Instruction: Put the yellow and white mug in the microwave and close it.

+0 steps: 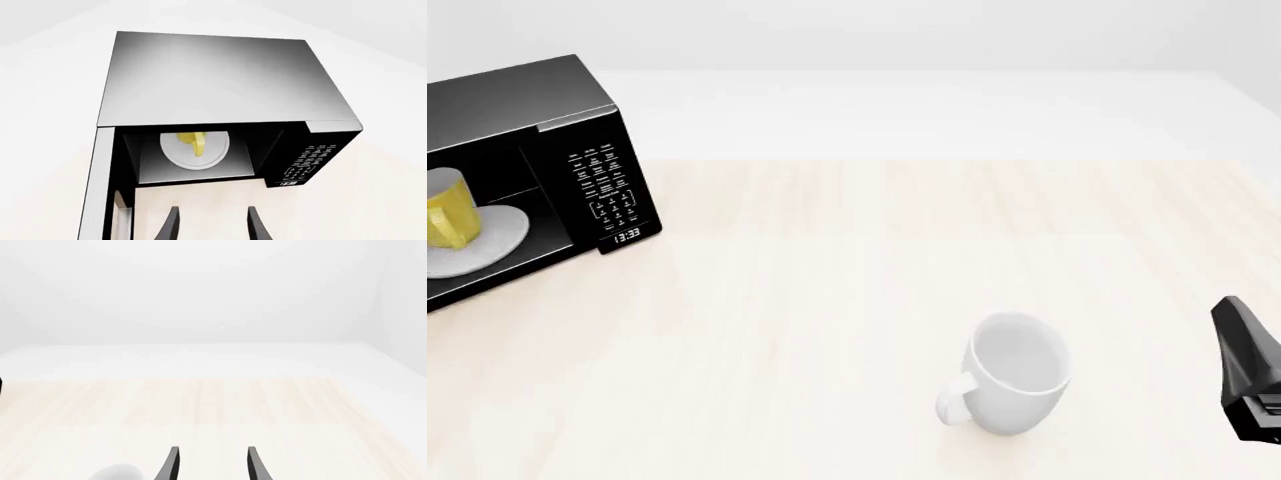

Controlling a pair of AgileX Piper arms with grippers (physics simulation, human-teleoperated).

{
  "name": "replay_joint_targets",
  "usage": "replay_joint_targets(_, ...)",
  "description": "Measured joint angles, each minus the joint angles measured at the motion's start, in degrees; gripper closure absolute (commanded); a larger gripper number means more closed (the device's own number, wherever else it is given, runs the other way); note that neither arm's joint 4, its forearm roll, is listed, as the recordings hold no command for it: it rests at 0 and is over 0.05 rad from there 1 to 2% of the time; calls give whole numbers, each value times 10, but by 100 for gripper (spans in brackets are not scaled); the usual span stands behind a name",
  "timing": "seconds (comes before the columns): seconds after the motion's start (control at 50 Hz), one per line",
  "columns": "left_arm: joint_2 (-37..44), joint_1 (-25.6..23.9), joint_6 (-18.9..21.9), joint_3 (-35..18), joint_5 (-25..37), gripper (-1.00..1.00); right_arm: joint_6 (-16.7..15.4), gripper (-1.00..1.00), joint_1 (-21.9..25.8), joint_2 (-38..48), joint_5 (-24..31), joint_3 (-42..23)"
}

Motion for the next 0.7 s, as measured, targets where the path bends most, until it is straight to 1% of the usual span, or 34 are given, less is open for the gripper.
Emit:
replay_joint_targets(0.14, -56, -5, 1, -9, 47, -100, 0, -100, 0, 0, 0, 0)
replay_joint_targets(0.36, -130, -9, -2, -39, 122, -100, 0, -100, 0, 0, 0, 0)
replay_joint_targets(0.7, -194, -10, -3, -102, 210, -100, 0, -100, 0, 0, 0, 0)
